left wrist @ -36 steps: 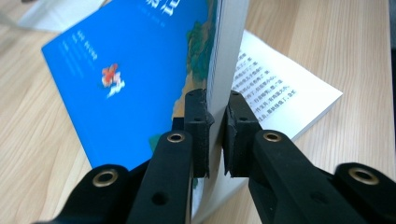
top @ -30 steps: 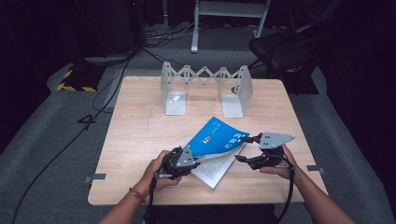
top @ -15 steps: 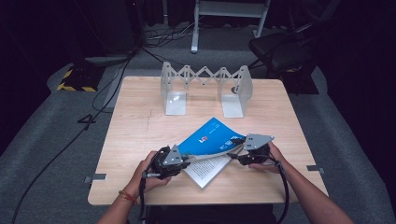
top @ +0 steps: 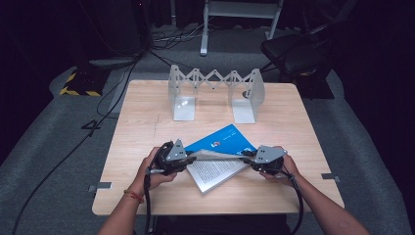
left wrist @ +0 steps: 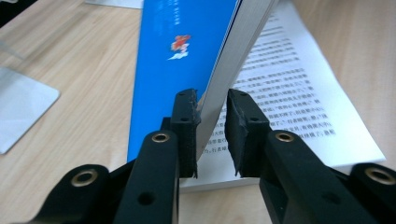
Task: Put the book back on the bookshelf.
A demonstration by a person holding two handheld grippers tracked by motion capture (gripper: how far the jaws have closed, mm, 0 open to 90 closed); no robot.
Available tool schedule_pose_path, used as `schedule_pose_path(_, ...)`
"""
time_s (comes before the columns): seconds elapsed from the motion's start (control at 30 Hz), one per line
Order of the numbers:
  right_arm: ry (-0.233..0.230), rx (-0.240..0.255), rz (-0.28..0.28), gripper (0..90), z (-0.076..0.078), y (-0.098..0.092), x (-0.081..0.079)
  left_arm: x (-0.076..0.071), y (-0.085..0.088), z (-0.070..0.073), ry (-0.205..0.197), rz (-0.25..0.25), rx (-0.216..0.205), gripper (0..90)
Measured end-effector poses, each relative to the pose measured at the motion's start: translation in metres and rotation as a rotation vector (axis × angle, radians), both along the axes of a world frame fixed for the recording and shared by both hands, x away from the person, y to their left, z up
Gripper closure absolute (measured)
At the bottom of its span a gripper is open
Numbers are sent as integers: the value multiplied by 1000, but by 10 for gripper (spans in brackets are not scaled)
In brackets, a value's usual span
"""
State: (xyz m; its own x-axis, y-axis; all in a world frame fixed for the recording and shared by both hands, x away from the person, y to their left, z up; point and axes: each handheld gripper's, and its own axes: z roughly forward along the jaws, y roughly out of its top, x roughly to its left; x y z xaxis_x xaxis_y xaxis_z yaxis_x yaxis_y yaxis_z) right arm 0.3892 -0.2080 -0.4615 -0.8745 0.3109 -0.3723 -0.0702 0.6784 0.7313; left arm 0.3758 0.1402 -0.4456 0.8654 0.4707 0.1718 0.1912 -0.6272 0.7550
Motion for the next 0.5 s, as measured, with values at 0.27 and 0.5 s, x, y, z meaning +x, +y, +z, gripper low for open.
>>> schedule_pose_path(0.27, -25, -32, -59, 804, 3, 19, -14, 10, 7, 4, -2, 48, 30, 655)
schedule_pose_path(0.5, -7, -58, -47, 797, 6, 21, -11, -13, -17, 9, -13, 72, 19, 333)
